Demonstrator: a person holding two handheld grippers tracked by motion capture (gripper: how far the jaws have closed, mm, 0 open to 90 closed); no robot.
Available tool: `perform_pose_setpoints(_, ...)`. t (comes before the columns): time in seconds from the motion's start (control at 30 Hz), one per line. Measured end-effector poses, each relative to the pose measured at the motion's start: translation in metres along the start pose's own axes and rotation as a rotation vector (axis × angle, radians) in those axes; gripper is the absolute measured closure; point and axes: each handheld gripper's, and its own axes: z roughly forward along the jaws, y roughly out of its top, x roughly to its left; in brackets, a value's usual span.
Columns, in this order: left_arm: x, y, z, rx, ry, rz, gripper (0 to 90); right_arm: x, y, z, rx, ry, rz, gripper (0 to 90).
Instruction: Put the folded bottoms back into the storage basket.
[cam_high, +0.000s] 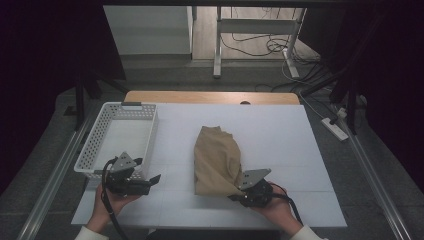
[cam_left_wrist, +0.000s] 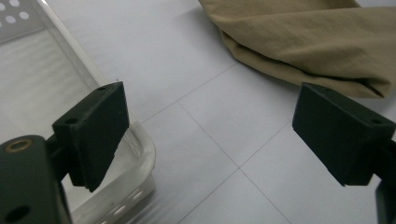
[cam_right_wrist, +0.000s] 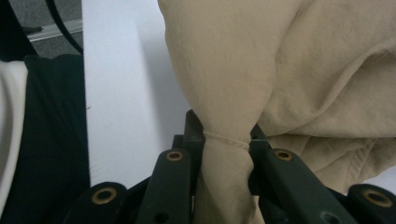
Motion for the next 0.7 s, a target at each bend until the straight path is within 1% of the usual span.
perform_pose_setpoints(0.27, -0.002, 0.003, 0.000, -0.004, -0.003, 0.007, 11.7, 0.000, -0.002, 0.001, 0.002, 0.004, 0.002, 77.4)
perform_pose_setpoints(0.37, -0.005, 0.006, 0.001, -0.013, -0.020, 0.006, 11.7, -0.001, -0.003, 0.002, 0.003, 0.006, 0.005, 77.4)
perform_pose_setpoints(0.53, -0.011, 0.017, 0.003, -0.014, -0.028, 0.026, 11.7, -0.001, -0.003, 0.002, 0.003, 0.008, 0.006, 77.4)
perform_pose_setpoints(0.6, -0.012, 0.022, 0.005, -0.013, -0.032, 0.030, 11.7, -0.001, -0.003, 0.002, 0.005, 0.007, 0.004, 77.4)
perform_pose_setpoints(0.63, -0.013, 0.025, 0.007, -0.014, -0.036, 0.030, 11.7, 0.000, -0.003, 0.002, 0.010, 0.001, -0.008, 77.3)
perform_pose_setpoints(0.7, -0.013, 0.032, 0.012, -0.014, -0.049, 0.029, 11.7, 0.000, -0.003, 0.003, 0.011, 0.001, -0.008, 77.4)
